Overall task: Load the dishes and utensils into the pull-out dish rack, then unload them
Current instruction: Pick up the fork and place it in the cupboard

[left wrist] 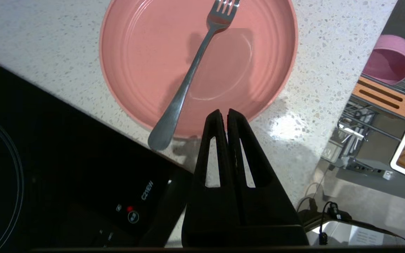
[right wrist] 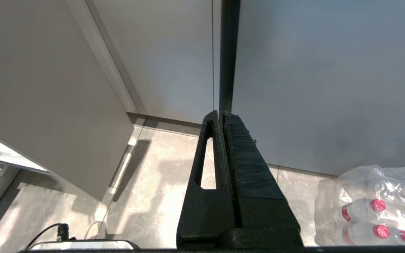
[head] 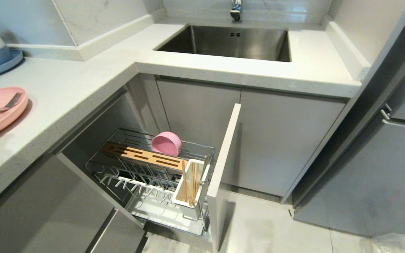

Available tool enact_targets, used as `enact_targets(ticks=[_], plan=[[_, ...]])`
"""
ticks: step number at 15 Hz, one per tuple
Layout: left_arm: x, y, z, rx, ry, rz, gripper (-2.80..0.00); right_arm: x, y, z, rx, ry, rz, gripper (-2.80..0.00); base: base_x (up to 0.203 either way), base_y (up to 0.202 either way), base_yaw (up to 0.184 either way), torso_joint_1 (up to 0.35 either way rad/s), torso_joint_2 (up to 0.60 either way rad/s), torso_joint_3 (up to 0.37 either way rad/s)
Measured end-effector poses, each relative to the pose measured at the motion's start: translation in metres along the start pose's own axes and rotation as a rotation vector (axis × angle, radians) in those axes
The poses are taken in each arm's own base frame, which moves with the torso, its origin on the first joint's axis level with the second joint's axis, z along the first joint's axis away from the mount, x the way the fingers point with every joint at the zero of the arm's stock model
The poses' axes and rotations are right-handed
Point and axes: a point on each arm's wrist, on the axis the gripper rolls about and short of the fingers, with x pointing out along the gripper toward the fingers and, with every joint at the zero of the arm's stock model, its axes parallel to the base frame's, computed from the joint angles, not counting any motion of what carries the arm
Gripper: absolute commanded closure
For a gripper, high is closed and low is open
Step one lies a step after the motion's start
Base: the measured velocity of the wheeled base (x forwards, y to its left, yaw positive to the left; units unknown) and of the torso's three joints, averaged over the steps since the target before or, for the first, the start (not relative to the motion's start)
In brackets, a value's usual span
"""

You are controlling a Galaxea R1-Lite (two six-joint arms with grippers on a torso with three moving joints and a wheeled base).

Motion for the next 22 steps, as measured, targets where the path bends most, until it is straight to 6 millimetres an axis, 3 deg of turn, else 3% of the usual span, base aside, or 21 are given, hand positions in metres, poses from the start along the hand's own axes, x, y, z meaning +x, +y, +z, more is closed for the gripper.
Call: enact_targets(ticks=[6, 16, 17, 22], plan=[[0.023, 0.032, -0.008, 0.009, 0.012, -0.069, 0.00, 0.000, 0.000, 0.000, 0.000, 0.000, 0.000, 0.00, 0.000, 0.000, 0.000, 0.000, 0.00, 0.000], [0.054, 0.056, -0.015, 0.006, 0.042, -0.122, 0.00, 0.000, 0.000, 0.000, 0.000, 0.000, 0.000, 0.00, 0.000, 0.000, 0.000, 0.000, 0.00, 0.000], [0.057, 0.058, -0.015, 0.011, 0.034, -0.143, -2.80, 0.000, 0.000, 0.000, 0.000, 0.000, 0.000, 0.00, 0.000, 0.000, 0.000, 0.000, 0.00, 0.000], [0.071, 0.060, -0.017, 0.010, 0.040, -0.193, -2.80, 0.000, 0.000, 0.000, 0.000, 0.000, 0.000, 0.00, 0.000, 0.000, 0.000, 0.000, 0.00, 0.000]])
